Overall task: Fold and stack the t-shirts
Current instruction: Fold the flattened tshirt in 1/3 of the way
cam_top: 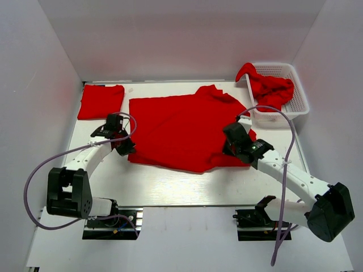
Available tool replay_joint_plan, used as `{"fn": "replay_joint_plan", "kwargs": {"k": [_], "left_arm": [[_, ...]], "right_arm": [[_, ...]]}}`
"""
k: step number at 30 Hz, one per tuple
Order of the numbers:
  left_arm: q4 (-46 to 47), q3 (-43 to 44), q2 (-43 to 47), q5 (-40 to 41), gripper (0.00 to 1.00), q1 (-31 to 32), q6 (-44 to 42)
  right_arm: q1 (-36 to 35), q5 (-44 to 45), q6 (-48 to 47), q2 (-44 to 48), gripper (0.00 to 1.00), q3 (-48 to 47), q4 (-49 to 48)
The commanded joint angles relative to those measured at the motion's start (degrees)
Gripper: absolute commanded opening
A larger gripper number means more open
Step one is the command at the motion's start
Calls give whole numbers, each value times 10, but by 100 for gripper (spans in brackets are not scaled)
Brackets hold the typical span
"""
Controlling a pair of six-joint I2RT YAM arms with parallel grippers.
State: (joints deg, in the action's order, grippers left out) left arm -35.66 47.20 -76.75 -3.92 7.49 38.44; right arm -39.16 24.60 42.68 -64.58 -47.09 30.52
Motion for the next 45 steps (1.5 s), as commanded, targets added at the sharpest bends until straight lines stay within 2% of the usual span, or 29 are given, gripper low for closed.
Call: {"fn": "replay_joint_plan", "kwargs": {"k": [1, 7, 23, 29, 35, 38, 39, 40, 41, 42, 43, 44, 45], "left_arm": [[27, 37, 0, 45, 0, -5, 9], [33, 70, -5, 85, 0, -5, 22], [83, 173, -126, 117, 0, -5, 22], [88, 198, -165, 124, 0, -5, 22], [99, 211, -205, 124, 0, -5, 28], [99, 234, -233, 137, 0, -5, 34], [88, 256, -241, 146, 7, -5, 39], [79, 268, -258, 146, 31, -5, 39], [74, 280, -265, 153, 53, -5, 39], [67, 304, -271, 153, 70, -5, 44], [49, 315, -277, 160, 91, -5, 45], [42, 337, -282, 160, 97, -5, 45], [35, 346, -282, 166, 100, -5, 45]], "right_arm": [[31, 54, -58, -13, 0, -33, -92], [73, 45, -116, -34, 0, -53, -163], [164, -31, -207, -126, 0, -104, -292], [189, -92, -229, -188, 0, -136, -297], [206, -112, -218, -256, 0, -160, -348], [211, -105, -213, -307, 0, -207, -347], [215, -101, -211, -344, 1, -217, -344], [217, -91, -206, -360, 8, -243, -336], [218, -89, -204, -373, 33, -278, -320], [219, -85, -204, -420, 48, -300, -311], [223, -84, -209, -434, 70, -368, -257], [223, -85, -211, -447, 82, -390, -244], [225, -84, -213, -475, 84, -409, -231]]}}
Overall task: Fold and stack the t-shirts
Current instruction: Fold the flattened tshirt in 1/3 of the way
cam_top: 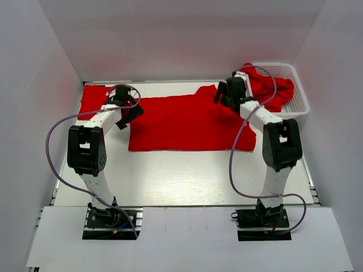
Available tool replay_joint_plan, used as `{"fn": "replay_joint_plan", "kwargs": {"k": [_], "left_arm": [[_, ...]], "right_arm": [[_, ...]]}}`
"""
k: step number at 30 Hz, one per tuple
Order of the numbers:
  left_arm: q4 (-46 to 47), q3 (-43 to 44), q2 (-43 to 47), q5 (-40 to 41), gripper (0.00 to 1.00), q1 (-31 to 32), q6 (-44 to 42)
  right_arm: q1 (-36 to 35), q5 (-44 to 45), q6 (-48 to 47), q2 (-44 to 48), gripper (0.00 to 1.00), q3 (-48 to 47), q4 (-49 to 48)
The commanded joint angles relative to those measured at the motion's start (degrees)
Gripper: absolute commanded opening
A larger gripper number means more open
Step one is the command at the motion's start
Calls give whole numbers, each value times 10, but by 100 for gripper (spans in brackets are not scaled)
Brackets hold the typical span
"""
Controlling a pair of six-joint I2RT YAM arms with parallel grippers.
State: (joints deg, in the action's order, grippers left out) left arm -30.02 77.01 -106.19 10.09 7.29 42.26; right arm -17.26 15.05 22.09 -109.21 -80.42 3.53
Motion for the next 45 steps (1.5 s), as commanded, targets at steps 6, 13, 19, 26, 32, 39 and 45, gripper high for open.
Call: {"fn": "replay_joint_plan", "kwargs": {"k": [6, 13, 19, 26, 32, 39, 45], "left_arm": [[-46, 58, 66, 40, 100, -3, 0], [14, -15, 106, -48, 100, 10, -36], [87, -85, 95, -158, 100, 16, -48], [93, -108, 42, -191, 100, 21, -69], [98, -148, 12, -197, 100, 21, -69], [74, -165, 0, -180, 100, 16, -69], [62, -170, -5, -168, 100, 11, -75]], "right_arm": [[6, 3, -25, 29, 90, -52, 68], [1, -107, -42, 127, 90, 105, 36], [-1, -213, -55, 87, 90, 126, 12], [-1, -233, -38, 18, 90, 101, -26], [-1, -214, -26, -19, 90, 95, -90], [3, -156, -22, -39, 90, 88, -135], [5, -86, -21, -79, 90, 38, -132]]}}
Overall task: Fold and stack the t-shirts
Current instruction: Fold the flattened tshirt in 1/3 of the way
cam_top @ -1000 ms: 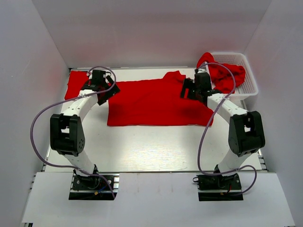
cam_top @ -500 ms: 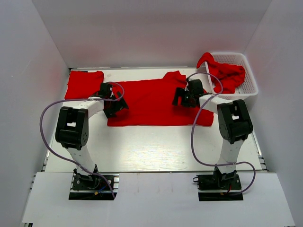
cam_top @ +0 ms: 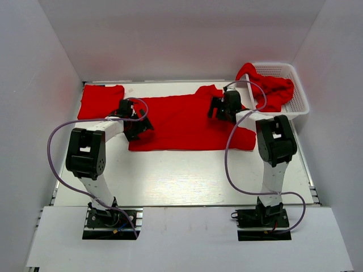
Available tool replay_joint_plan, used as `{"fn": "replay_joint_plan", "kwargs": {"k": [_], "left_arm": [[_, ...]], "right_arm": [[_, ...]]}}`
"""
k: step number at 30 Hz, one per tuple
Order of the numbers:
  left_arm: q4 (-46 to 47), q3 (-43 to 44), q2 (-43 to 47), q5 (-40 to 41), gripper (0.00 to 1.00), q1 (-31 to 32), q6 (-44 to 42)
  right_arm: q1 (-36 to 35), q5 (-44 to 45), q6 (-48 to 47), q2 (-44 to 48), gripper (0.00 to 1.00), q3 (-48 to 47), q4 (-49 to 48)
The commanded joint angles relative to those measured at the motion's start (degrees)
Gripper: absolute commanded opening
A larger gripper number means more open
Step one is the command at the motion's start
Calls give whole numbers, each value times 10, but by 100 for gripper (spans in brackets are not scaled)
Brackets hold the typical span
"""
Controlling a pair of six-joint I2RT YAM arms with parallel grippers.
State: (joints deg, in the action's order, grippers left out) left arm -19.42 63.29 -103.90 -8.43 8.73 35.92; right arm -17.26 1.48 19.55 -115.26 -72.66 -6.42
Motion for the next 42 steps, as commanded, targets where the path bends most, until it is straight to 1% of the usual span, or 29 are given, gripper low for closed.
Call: {"fn": "replay_joint_plan", "kwargs": {"k": [1, 5, 7, 10, 12, 14, 17, 19, 20, 21, 23, 24, 25, 29, 31, 34, 35, 36, 37, 38, 39, 40, 41, 42], "left_arm": [[-53, -33, -33, 23, 100, -4, -11], [-74, -22, -33, 36, 100, -4, -16], [-79, -17, -33, 49, 100, -4, -16], [-94, -5, -33, 60, 100, -4, -22], [-94, -4, -27, 60, 100, -4, -28], [-94, 2, -27, 60, 100, -4, -28], [-83, 2, -22, 53, 100, -4, -28], [-83, 2, -22, 46, 100, -4, -28], [-77, 2, -22, 39, 100, -4, -28], [-77, 2, -22, 39, 100, -4, -28], [-77, -5, -22, 34, 100, -4, -28], [-77, -13, -15, 34, 100, -4, -28], [-72, -13, -15, 34, 100, -4, -28], [-77, -31, 8, 34, 100, -4, -33], [-83, -48, 23, 34, 100, 1, -33], [-98, -90, 71, 47, 100, 1, -33], [-103, -120, 102, 47, 100, 1, -33], [-103, -138, 119, 53, 100, 1, -28], [-116, -155, 135, 53, 100, 1, -28], [-124, -184, 151, 53, 100, 1, -21], [-131, -198, 184, 53, 100, 1, -21], [-136, -211, 201, 58, 100, 1, -21], [-150, -229, 216, 58, 100, 1, -15], [-160, -229, 231, 58, 100, 1, -15]], "right_arm": [[6, 55, 3, -25, 90, -45, -34], [10, 85, -1, -68, 90, -98, -39], [13, 102, -6, -77, 90, -118, -62], [23, 116, -14, -88, 90, -162, -44], [22, 122, -33, -67, 90, -159, -30], [20, 126, -45, -21, 90, -144, -25], [21, 127, -48, 36, 90, -95, 17], [22, 94, -26, 65, 90, -46, 59], [22, 86, -14, 79, 90, -22, 96], [23, 72, 4, 88, 90, 2, 108], [21, 57, 13, 102, 90, 40, 125], [22, 36, 20, 105, 90, 52, 124], [22, 28, 34, 111, 90, 89, 125], [23, 27, 53, 130, 90, 139, 125], [24, 28, 75, 144, 90, 162, 147], [22, 18, 116, 194, 90, 232, 163], [21, -8, 136, 222, 90, 289, 164], [19, -9, 142, 255, 90, 309, 166], [17, -29, 148, 272, 90, 330, 169], [15, -62, 157, 307, 90, 389, 170], [15, -72, 159, 342, 90, 407, 176], [13, -78, 161, 359, 90, 421, 187], [8, -95, 166, 412, 90, 457, 214], [7, -102, 164, 430, 90, 465, 214]]}}
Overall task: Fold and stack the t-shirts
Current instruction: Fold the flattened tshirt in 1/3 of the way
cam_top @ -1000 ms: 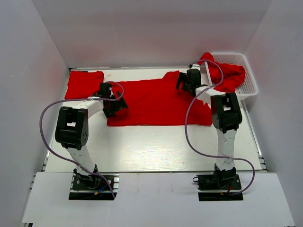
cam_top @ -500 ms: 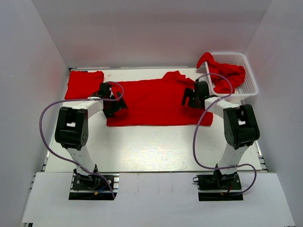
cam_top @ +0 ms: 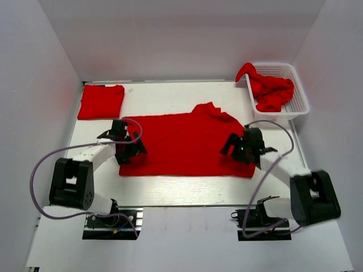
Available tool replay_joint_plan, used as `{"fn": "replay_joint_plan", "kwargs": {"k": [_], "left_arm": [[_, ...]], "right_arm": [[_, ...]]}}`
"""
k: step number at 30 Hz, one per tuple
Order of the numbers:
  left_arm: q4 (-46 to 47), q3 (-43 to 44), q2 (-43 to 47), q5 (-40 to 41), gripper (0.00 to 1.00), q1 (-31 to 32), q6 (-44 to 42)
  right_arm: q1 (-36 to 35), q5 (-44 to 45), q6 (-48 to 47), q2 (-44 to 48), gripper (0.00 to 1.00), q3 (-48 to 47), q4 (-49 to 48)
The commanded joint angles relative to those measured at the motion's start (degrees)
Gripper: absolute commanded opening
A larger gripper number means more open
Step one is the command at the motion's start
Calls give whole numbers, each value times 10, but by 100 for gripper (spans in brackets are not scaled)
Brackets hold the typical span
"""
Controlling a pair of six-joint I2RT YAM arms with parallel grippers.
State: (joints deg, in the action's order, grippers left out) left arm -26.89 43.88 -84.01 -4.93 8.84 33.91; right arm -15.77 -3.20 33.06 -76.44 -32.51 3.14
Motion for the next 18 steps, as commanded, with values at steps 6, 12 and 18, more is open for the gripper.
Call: {"fn": "replay_joint_plan", "kwargs": {"k": [6, 12, 18], "left_arm": [[-113, 0, 127, 44, 100, 6, 5], [-105, 151, 76, 112, 100, -8, -23], [-160, 345, -98, 183, 100, -21, -23]], "right_arm": [[-24, -53, -69, 147, 90, -19, 178], [-21, -5, -142, 91, 90, -189, 149], [-17, 117, -136, -62, 90, -342, 159]]}}
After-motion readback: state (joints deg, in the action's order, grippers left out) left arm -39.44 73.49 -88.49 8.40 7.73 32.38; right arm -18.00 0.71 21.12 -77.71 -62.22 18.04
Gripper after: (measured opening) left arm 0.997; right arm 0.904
